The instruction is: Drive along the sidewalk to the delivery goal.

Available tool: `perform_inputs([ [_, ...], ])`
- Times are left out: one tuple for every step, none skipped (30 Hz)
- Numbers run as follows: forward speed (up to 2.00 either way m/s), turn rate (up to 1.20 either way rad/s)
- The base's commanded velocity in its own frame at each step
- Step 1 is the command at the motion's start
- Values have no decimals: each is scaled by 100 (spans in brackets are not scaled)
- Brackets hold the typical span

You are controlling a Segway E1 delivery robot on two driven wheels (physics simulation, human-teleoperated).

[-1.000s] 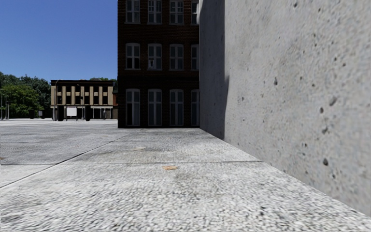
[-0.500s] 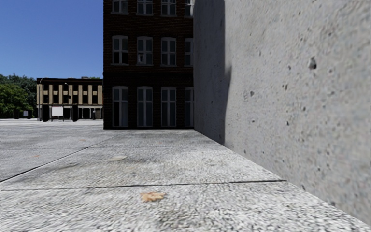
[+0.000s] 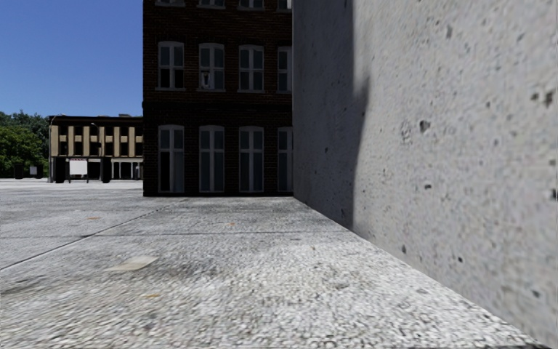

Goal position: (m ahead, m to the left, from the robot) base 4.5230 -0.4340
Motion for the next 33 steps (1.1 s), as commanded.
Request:
perform_inputs([
  [200,0],
  [200,0],
  [200,0],
  [200,0],
  [200,0],
  [200,0],
  [200,0],
  [200,0],
  [200,0],
  [200,0],
  [200,0],
  [200,0],
  [200,0],
  [200,0],
  [200,0],
  [200,0],
  [200,0],
  [200,0],
  [200,0],
  [200,0],
  [200,0],
  [200,0],
  [200,0],
  [200,0],
  [200,0],
  [200,0],
  [200,0],
  [200,0],
  [200,0],
  [200,0],
  [200,0],
  [200,0],
  [200,0],
])
